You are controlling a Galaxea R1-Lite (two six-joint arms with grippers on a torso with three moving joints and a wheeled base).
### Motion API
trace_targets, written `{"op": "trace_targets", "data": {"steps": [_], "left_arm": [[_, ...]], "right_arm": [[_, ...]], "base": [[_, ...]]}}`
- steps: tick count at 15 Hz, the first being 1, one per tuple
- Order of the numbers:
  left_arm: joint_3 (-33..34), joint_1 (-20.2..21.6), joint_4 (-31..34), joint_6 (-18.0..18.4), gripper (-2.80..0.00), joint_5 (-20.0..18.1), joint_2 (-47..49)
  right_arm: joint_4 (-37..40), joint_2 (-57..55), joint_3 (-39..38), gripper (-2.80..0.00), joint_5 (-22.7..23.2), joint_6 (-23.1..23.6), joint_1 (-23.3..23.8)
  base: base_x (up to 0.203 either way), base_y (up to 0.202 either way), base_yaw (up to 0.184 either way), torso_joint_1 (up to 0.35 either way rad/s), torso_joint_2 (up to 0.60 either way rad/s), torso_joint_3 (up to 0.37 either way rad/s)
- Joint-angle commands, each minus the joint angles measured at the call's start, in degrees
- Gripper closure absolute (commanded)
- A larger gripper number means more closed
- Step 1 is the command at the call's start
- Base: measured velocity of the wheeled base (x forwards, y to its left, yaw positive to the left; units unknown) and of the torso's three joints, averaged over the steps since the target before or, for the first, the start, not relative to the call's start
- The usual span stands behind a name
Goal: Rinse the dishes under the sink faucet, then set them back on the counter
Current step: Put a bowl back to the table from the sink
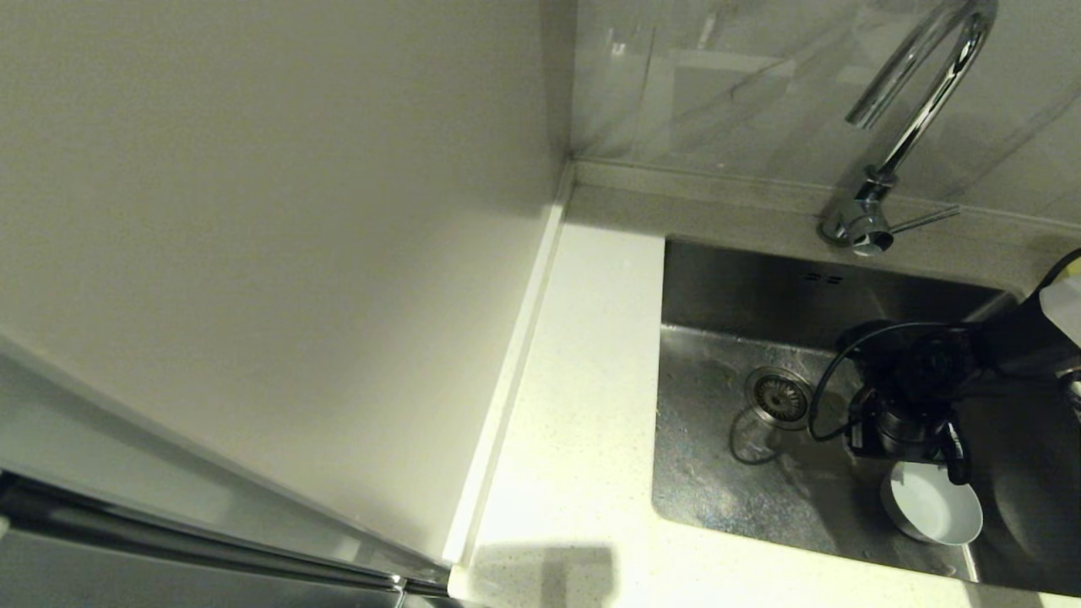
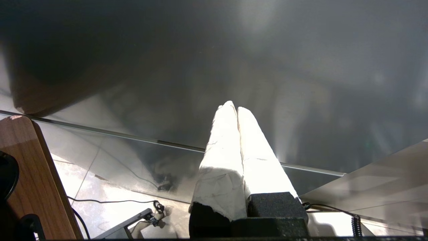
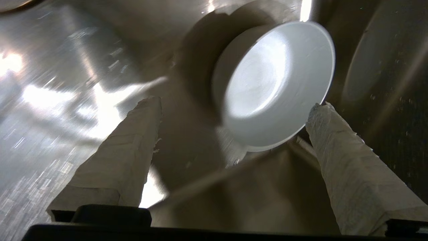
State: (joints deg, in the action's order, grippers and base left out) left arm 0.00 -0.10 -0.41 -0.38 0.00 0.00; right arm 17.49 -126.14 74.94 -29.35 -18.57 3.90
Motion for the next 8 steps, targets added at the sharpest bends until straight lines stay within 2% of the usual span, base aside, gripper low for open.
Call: {"op": "trace_targets", "data": {"steps": [1, 4, 8], "left_arm": [[0.2, 0.0, 0.0, -0.1, 0.0, 0.0, 0.0], [0.2, 0.0, 0.0, -0.1, 0.0, 0.0, 0.0], [0.2, 0.0, 0.0, -0.1, 0.0, 0.0, 0.0]], "right_arm": [[0.1, -3.9, 2.8, -2.8, -0.2, -0.1, 2.5], [0.1, -5.9, 4.3, -2.8, -0.1, 0.8, 4.3], [0.1, -8.4, 4.3, -2.8, 0.1, 1.2, 4.4]], "base": [[0.0, 0.0, 0.0, 0.0, 0.0, 0.0], [0.0, 0.0, 0.0, 0.0, 0.0, 0.0], [0.0, 0.0, 0.0, 0.0, 0.0, 0.0]]}}
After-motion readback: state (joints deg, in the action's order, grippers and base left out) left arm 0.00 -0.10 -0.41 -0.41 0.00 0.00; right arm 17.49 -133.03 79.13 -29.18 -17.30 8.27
